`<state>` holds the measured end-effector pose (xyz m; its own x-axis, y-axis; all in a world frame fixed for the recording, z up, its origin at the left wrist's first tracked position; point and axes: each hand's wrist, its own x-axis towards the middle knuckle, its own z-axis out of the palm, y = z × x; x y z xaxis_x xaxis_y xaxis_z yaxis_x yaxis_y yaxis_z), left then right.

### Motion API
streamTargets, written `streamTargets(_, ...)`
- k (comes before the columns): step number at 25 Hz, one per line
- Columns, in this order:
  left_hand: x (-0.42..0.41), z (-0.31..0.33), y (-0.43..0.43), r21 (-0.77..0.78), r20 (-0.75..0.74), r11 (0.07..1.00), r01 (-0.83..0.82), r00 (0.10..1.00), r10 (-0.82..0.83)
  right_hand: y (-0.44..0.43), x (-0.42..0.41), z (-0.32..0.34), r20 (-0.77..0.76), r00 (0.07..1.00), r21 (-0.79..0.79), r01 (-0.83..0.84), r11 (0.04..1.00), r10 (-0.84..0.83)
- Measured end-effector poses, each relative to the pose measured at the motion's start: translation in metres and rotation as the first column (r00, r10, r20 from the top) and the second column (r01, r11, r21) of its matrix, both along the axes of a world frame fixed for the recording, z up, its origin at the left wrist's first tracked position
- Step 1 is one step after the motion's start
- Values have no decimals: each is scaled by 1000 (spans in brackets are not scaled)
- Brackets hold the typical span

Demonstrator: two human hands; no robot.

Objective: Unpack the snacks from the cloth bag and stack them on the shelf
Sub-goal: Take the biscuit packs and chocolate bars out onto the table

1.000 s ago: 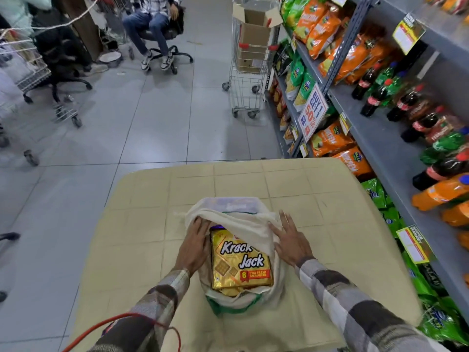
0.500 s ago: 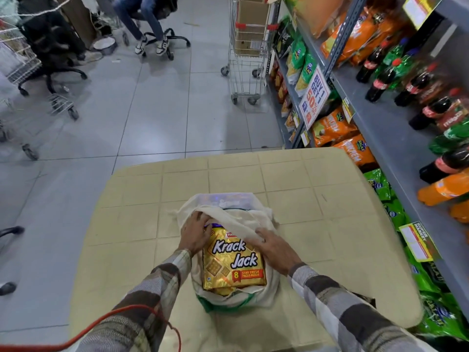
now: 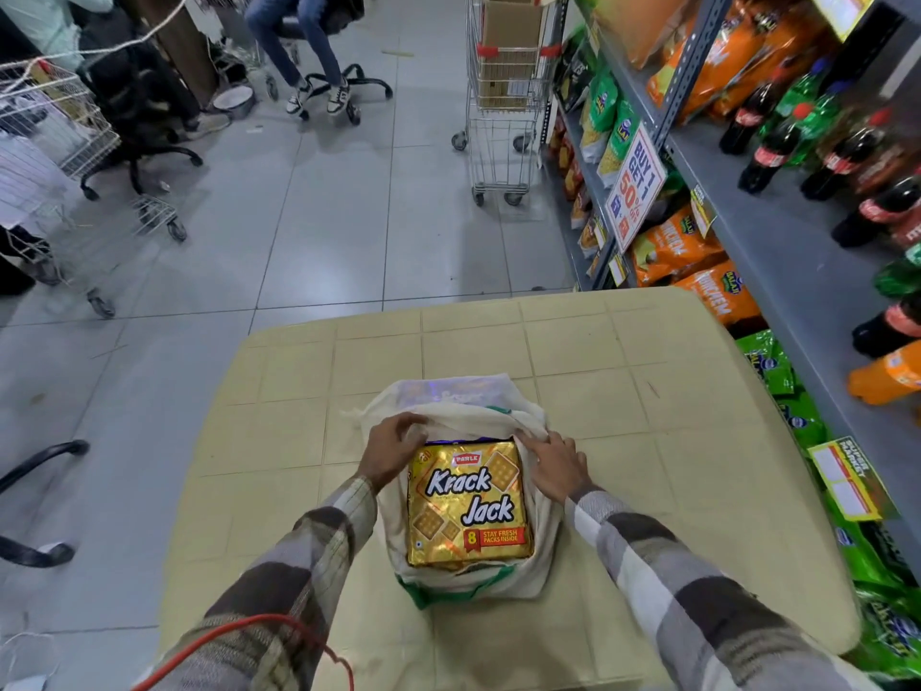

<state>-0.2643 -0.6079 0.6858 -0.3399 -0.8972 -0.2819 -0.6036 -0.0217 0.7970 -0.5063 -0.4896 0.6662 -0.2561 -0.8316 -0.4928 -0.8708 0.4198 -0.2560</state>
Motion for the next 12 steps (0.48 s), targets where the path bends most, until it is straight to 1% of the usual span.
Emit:
streamTargets(1, 1, 5, 6, 5, -70, 996, -93, 993, 93, 3, 5, 2, 54, 995, -104, 95, 990, -90)
streamTargets(3, 2, 8, 26, -47, -165, 970, -239, 960, 229, 16, 20, 3, 242, 944, -333, 296, 895, -222)
streamTargets(4, 3, 6, 41, -72, -169, 961, -265, 953, 250, 27, 30, 1, 346, 905, -370, 375, 850, -249)
streamTargets(5, 5, 2, 60, -90, -143, 959, -269, 956, 255, 40, 41, -1, 416, 871, -352, 420, 836, -262)
streamTargets(7, 12, -12, 97, -87, 11, 965, -248, 968, 250, 63, 59, -8, 472, 830, -239, 445, 863, -298)
streamTargets(8, 17, -19, 112, -40, 103, 968, -246, 963, 249, 71, 64, -13, 465, 826, -196, 448, 872, -319)
streamTargets(9, 21, -24, 122, 38, 162, 968, -246, 958, 237, 76, 67, -17, 444, 831, -178, 448, 876, -335)
streamTargets(10, 24, -27, 130, 131, 170, 962, -239, 962, 216, 79, 70, -18, 411, 843, -165, 443, 881, -347)
streamTargets(12, 25, -22, 139, 302, 92, 927, -223, 975, 204, 80, 73, -17, 382, 840, -94, 449, 888, -384)
